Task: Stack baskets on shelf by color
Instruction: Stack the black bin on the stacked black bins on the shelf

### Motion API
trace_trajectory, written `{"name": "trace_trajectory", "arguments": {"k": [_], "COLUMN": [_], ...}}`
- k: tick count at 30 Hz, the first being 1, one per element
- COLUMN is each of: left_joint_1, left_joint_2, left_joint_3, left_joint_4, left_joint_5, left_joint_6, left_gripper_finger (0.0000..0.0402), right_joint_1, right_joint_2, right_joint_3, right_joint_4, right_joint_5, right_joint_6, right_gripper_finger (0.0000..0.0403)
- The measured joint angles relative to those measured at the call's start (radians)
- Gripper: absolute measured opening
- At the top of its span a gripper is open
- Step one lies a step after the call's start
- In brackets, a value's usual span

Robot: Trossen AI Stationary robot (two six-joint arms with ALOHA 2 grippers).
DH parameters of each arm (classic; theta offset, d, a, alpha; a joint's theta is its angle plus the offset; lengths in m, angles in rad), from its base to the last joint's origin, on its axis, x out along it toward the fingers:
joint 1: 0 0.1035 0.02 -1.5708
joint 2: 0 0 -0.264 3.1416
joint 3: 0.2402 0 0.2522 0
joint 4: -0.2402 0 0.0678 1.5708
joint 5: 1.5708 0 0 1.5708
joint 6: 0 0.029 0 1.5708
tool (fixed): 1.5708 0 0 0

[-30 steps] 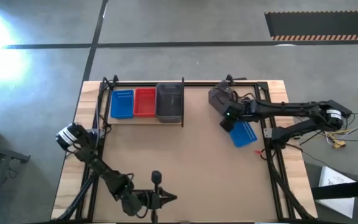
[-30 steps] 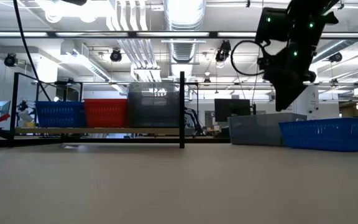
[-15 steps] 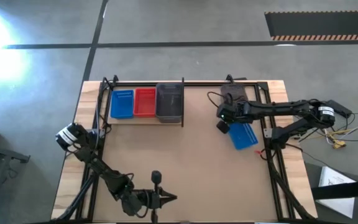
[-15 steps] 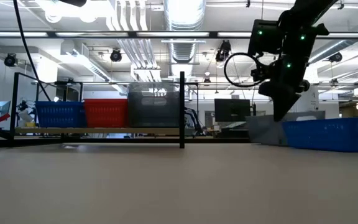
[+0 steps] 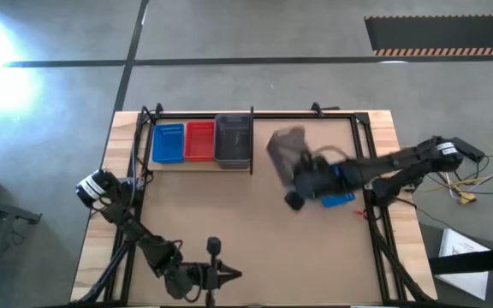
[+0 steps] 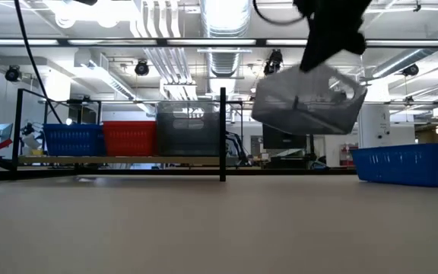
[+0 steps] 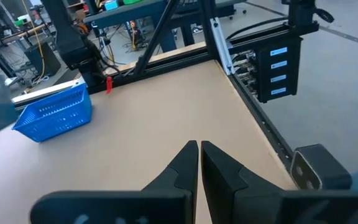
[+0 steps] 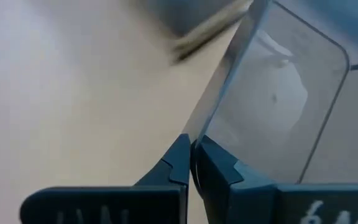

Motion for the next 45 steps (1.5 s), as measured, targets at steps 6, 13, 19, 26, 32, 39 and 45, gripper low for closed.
{"name": "trace_trajectory", "arguments": {"k": [6, 13, 19, 26, 32, 39, 45], "left_joint_1": [-0.034, -0.092, -0.122, -0.125, -0.134, -0.148, -0.15], "left_joint_2": [-0.003, -0.005, -0.007, -0.008, -0.008, -0.008, -0.008], "left_joint_3": [0.025, 0.078, 0.088, 0.088, 0.087, 0.086, 0.084], "left_joint_4": [0.016, 0.019, 0.018, 0.008, 0.007, 0.005, -0.003], "left_joint_5": [0.0, -0.001, -0.056, -0.071, -0.071, -0.07, -0.071], "left_joint_6": [0.003, 0.049, 0.086, 0.084, 0.083, 0.082, 0.081], "left_gripper_finger": [0.0003, 0.0003, 0.0003, 0.0003, 0.0003, 0.0003, 0.0003], "right_joint_1": [0.315, 0.483, 0.425, 0.276, 0.201, 0.228, 0.358], "right_joint_2": [0.135, 0.375, 0.569, 0.73, 0.802, 0.772, 0.658], "right_joint_3": [0.113, 0.213, 0.307, 0.481, 0.63, 0.69, 0.59], "right_joint_4": [-0.047, -0.029, 0.09, 0.195, 0.2, 0.181, 0.112], "right_joint_5": [-0.005, -0.001, 0.023, 0.005, 0.003, 0.102, 0.248], "right_joint_6": [0.279, 0.479, 0.392, 0.189, 0.061, -0.125, -0.139], "right_gripper_finger": [0.0011, 0.0011, 0.0012, 0.0013, 0.0035, 0.012, 0.0156]}}
